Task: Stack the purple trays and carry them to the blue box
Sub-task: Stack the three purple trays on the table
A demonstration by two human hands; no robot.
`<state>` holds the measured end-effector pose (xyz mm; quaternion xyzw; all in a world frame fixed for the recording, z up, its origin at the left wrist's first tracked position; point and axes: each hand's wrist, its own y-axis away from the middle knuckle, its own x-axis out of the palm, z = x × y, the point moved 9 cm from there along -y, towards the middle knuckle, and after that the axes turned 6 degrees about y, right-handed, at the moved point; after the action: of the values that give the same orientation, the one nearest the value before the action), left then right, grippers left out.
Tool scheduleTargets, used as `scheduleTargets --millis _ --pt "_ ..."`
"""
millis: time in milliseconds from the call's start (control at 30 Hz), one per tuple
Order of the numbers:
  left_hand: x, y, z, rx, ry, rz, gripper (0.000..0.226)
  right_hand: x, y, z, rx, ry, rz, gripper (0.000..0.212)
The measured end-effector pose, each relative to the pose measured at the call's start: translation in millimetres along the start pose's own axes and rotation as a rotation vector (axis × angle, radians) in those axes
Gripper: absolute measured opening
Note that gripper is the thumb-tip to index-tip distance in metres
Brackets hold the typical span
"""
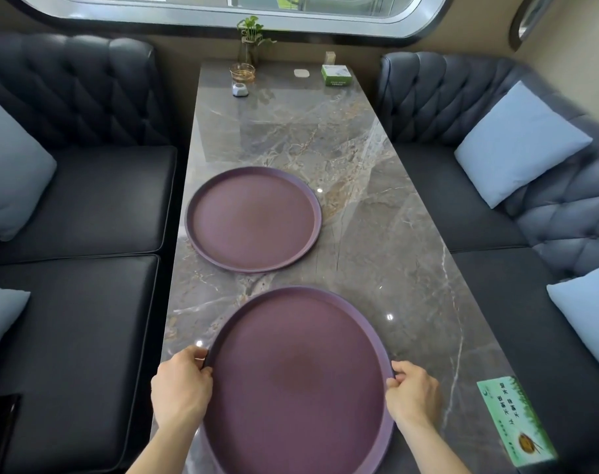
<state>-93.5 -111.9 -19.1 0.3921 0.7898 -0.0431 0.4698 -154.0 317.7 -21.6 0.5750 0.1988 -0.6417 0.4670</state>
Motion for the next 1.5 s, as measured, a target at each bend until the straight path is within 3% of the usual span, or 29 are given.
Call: scheduleTargets --millis 167,267,400,467,667,833,967,1067,1133,1267,1400,1500 --pt "1.0 -1.6 0.5 -0.016 -0.037 0.022 0.024 -0.6 -1.7 2.5 0.002 0.041 0.04 0.025" --pt "2.8 -9.8 -2.5 -0.044 -0.128 0.11 0.024 -3.6 -9.0 8.5 0.023 0.132 0.158 0.017" --pt "2.2 -29.0 -10.0 -0.092 -0.36 0.259 0.053 -15.3 -29.5 32.6 -0.025 0.367 0.307 0.018" --pt "0.6 -46.1 -18.1 -0.109 -0.358 0.269 0.059 -21.1 -52.3 52.8 -0.053 0.311 0.305 0.028" --pt "9.8 -120.4 -69.3 -0.216 0.267 0.124 0.045 -1.0 -130.2 155.8 -0.092 -0.209 0.444 0.014" --pt "18.9 -180.1 -100.6 -0.313 0.508 -0.029 0.074 17.8 -183.0 251.2 -0.17 -0.287 0.459 0.019" --pt "30.8 -221.2 -104.4 -0.385 0.658 -0.051 0.098 26.6 -207.5 307.1 -0.26 -0.258 0.368 0.058" --pt "41.1 -237.6 -105.1 -0.419 0.728 -0.042 0.104 41.6 -208.7 337.8 -0.329 -0.352 0.466 0.097" --pt "48.0 -244.1 -102.2 -0.429 0.723 -0.023 0.107 54.5 -203.4 350.7 -0.358 -0.419 0.553 0.106" --pt "59.2 -250.3 -90.3 -0.456 0.806 0.039 0.114 61.4 -197.1 362.2 -0.306 -0.574 0.596 0.103" --pt "54.2 -235.8 -104.5 -0.431 1.006 0.049 0.086 55.0 -191.8 358.4 -0.212 -0.653 0.618 0.101" --pt "40.0 -221.8 -106.6 -0.415 1.076 -0.026 0.076 33.0 -187.0 345.6 -0.158 -0.642 0.467 0.093"
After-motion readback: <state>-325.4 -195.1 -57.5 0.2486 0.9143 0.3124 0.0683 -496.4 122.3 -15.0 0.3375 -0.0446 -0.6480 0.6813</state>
